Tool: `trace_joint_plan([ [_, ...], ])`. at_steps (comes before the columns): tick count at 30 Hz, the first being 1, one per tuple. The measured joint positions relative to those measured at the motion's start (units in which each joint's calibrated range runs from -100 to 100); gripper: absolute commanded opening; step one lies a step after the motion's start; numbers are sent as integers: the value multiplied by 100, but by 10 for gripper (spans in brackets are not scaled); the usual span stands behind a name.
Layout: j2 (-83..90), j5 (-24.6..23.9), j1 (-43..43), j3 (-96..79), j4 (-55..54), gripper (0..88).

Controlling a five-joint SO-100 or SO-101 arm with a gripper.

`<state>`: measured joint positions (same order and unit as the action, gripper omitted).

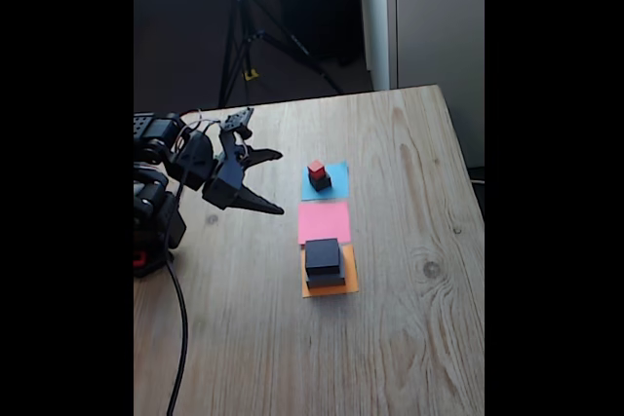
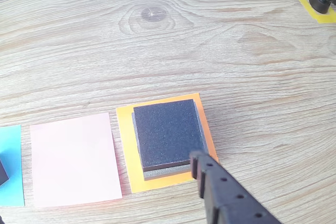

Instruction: Tower of hanoi

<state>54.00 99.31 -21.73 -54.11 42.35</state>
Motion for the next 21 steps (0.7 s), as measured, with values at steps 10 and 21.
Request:
trace_joint_plan([
  [10,26,17,-382,-1356,-1906,554],
  [21,-1043,17,-909,-1730,-3531,573],
])
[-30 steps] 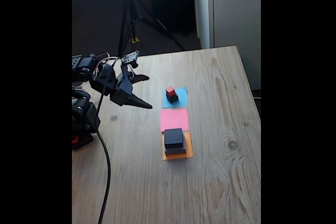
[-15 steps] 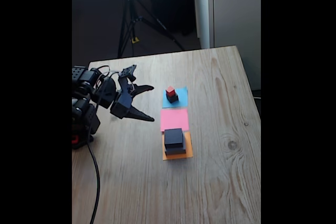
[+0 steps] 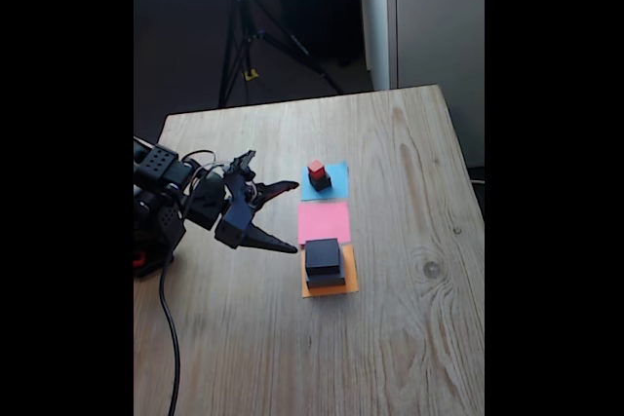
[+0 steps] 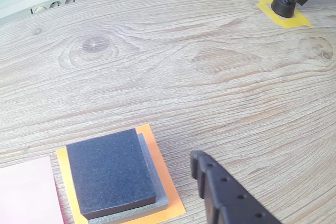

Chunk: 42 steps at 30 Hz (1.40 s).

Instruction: Tower of hanoi

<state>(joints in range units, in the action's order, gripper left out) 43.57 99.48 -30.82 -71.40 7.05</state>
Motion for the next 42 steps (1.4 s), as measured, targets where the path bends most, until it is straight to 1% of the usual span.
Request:
trace_joint_plan([
  [5,-479,0,-124,-78,-496,573],
  [13,-1437,0,-217,-556,-1946,577],
  [18,-2103,0,-103,-556,-2754,575],
  [27,-3155,0,-31,-556,-3883,582],
  [42,-4378,0,207,-226,-4972,570],
])
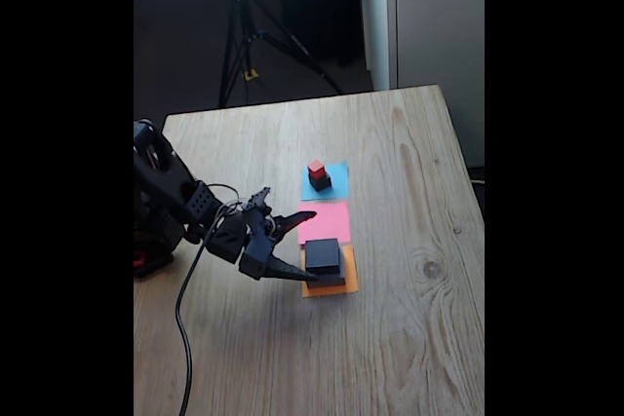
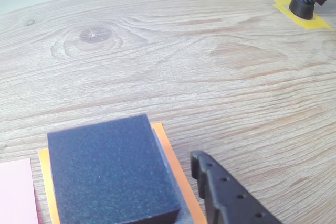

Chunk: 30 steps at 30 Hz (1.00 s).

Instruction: Tower of hanoi

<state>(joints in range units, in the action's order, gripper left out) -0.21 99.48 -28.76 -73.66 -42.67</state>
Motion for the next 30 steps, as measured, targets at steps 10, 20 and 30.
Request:
trace_joint_plan([
  [10,-428,0,155,191,-320,565],
  [20,-487,0,134,200,-328,554],
  [30,-496,0,134,200,-328,525],
])
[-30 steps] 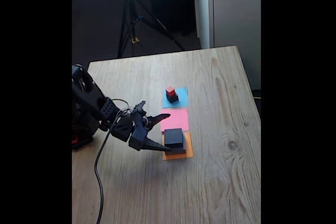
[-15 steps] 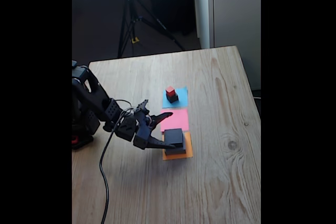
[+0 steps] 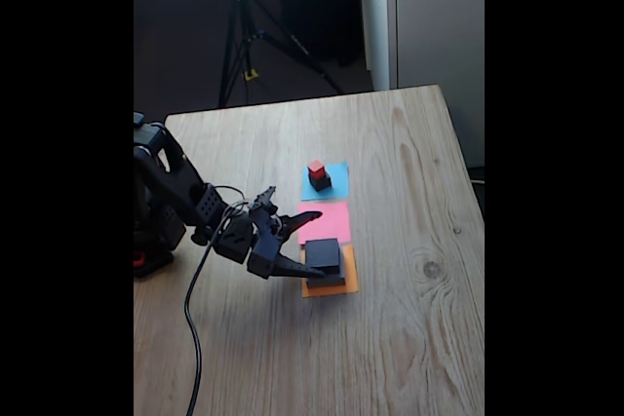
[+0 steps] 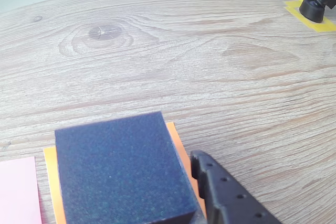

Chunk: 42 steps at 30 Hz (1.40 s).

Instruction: Tower of hanoi

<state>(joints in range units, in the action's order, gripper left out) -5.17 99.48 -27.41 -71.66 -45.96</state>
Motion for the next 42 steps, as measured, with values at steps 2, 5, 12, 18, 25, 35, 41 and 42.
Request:
trace_joint_plan([
  [2,-34,0,0,0,0,511],
  [5,-34,0,0,-9,0,489],
  [12,-34,0,0,-9,0,436],
  [18,-34,0,0,-148,0,381],
  [25,-34,0,-10,-217,0,351],
  [35,-17,0,93,-339,-248,335],
  [41,-17,0,124,-339,-248,308],
  [42,-17,0,134,-339,-248,304],
])
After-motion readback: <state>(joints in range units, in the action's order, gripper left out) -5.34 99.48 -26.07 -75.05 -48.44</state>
